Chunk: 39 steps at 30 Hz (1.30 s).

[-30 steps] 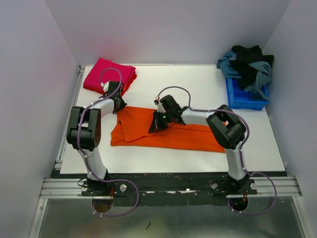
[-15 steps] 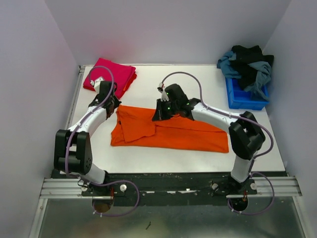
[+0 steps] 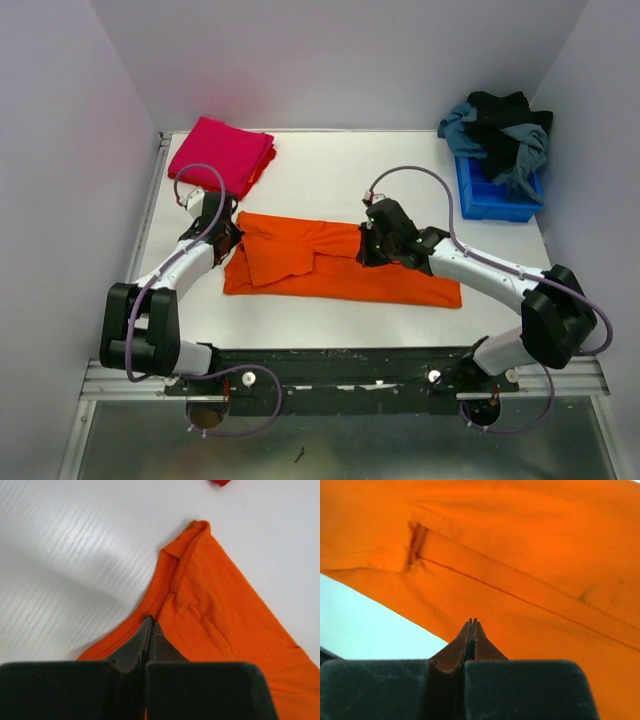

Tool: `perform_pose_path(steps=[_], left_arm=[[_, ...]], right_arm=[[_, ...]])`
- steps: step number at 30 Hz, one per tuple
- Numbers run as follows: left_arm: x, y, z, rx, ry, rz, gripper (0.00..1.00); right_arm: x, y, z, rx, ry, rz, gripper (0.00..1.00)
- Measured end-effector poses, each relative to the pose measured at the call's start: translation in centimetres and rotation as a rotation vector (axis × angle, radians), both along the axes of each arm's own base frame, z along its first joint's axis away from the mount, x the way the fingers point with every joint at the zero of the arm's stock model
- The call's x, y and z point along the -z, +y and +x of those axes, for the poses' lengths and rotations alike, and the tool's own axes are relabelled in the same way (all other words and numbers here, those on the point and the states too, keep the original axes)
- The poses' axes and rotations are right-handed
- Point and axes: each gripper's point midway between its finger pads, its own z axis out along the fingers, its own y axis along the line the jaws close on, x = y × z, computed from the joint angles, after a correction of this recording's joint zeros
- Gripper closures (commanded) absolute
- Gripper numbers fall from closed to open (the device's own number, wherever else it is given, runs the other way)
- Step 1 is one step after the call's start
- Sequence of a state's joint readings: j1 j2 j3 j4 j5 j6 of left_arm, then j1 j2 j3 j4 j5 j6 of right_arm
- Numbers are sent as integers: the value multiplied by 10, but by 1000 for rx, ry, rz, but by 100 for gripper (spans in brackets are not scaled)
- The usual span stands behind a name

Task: Fold and stack the t-shirts
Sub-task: Fold the other side of the tshirt into a rectangle, then rotate the tshirt 90 degrees

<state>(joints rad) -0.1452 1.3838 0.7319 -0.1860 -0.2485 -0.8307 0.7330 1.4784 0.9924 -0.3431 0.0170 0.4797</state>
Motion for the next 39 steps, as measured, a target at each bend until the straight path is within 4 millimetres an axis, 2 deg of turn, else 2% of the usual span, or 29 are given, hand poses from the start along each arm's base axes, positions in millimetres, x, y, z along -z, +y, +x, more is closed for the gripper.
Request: perform_pose_path(steps=[4,10,15,19,23,27,34,37,39], left_arm=[[-17,-1,13,-15,-46,-17,100],[-13,-11,16,-2,-19,-39,100],[-12,-41,21,43,9,-31,100],[0,-60,23,54,59,-26,100],[24,-61,27,24,147,-8,100],[39,-58,26,5,198,9,100],[39,-58,28,-3,216,14,100],[41,-59,32,-4,221,20,100],[41,-59,36,-5,221,22,100]], right_arm=[[11,-21,-8,42,-10,-51,99],[19,-49,-14,113,-28,-126,99],[23,-76,-15,205,-28,-209,99],[32,-98,-19,283,4,-271,99],[47,-114,-25,340,53,-316,99],[65,-125,-35,362,109,-360,100],[78,-125,-42,397,164,-363,99],[89,-124,-46,414,205,-370,99],[89,-122,-45,420,211,-363,99]])
